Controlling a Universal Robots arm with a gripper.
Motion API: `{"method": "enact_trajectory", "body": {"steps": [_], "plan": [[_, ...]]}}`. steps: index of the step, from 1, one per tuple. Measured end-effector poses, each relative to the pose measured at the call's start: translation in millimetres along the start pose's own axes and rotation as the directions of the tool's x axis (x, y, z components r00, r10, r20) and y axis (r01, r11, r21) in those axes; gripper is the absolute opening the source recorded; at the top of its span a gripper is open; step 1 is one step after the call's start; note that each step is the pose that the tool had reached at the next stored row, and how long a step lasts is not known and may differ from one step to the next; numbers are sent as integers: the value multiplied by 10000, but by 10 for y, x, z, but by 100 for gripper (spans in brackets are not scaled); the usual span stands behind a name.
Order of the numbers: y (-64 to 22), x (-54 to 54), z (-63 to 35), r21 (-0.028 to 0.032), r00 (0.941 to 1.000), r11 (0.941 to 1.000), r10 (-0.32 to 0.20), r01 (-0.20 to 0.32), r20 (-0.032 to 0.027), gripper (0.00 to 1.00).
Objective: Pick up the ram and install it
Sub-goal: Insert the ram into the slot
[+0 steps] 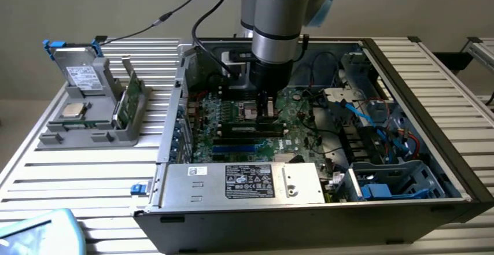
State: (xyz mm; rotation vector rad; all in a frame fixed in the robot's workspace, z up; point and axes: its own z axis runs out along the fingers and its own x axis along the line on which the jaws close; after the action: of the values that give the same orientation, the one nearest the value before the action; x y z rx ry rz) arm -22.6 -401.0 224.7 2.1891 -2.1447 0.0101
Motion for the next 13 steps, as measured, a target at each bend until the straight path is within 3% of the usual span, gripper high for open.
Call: {"method": "enact_trajectory", "body": {"steps": [8, 13], "plan": [[0, -2, -1, 19, 9991, 9992, -404, 404, -99, 13], [0, -5, 0, 20, 9990, 9991, -422, 422, -130, 13]]}}
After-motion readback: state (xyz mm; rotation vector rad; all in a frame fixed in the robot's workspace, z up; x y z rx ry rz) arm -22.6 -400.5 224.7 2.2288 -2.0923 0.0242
